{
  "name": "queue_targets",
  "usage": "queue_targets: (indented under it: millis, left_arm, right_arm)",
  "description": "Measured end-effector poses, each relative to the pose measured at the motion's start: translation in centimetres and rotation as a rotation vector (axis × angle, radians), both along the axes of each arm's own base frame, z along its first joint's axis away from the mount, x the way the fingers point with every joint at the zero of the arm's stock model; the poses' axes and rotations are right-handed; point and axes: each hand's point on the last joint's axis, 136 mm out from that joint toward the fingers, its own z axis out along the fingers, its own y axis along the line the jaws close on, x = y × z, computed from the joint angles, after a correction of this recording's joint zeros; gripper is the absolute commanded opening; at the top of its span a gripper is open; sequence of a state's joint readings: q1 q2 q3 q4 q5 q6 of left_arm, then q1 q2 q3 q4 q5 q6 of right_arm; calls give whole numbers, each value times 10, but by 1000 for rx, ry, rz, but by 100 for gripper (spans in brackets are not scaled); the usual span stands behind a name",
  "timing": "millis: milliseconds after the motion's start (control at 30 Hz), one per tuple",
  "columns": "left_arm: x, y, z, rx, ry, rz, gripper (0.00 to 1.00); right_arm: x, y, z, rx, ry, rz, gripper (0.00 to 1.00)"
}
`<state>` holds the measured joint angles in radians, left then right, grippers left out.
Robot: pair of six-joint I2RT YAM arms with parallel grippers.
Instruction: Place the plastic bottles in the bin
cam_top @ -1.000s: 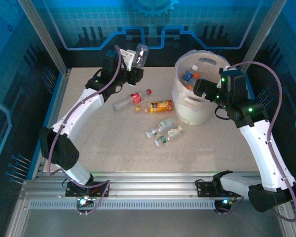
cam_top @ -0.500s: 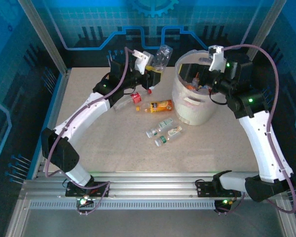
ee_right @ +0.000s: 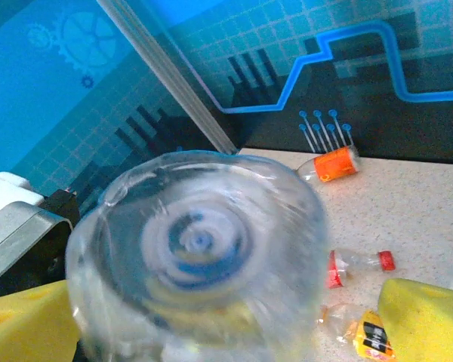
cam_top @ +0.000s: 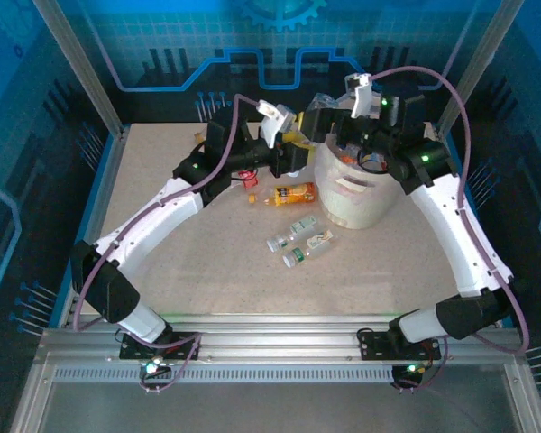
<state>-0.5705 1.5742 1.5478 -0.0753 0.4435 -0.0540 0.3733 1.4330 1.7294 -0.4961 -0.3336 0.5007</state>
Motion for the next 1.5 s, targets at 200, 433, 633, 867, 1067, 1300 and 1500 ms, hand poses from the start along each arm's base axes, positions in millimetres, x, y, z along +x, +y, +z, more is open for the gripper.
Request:
queue_targets:
  millis: [200,433,633,867,1067,1300,1500]
  left_arm:
    - [-8,-2,3,-6,-5,-19,38]
    - [-14,-2,2,-5,-4,-30,47]
    - [-16,0,0,1,-12,-24,97]
    - [-28,14,13,-7,-54,11,99]
    - [-38,38,21,-4,-104,101,99]
    - [-39,63,24,9,-145,222,99]
    - [-32,74,21,26,-150,301,99]
  right_arm:
    - [3,3,-3,-3,4,2,97]
    - [4,11,-6,3,7,30,66]
    - [5,11,-7,2,12,20,51]
    - [9,-6,4,-62,-24,-75,48]
    - [12,-44,46,-160,-151,-253,49]
    - [33,-102,62,-290,-206,-530,47]
    - [78,-125,34,-392,-132,-673,46]
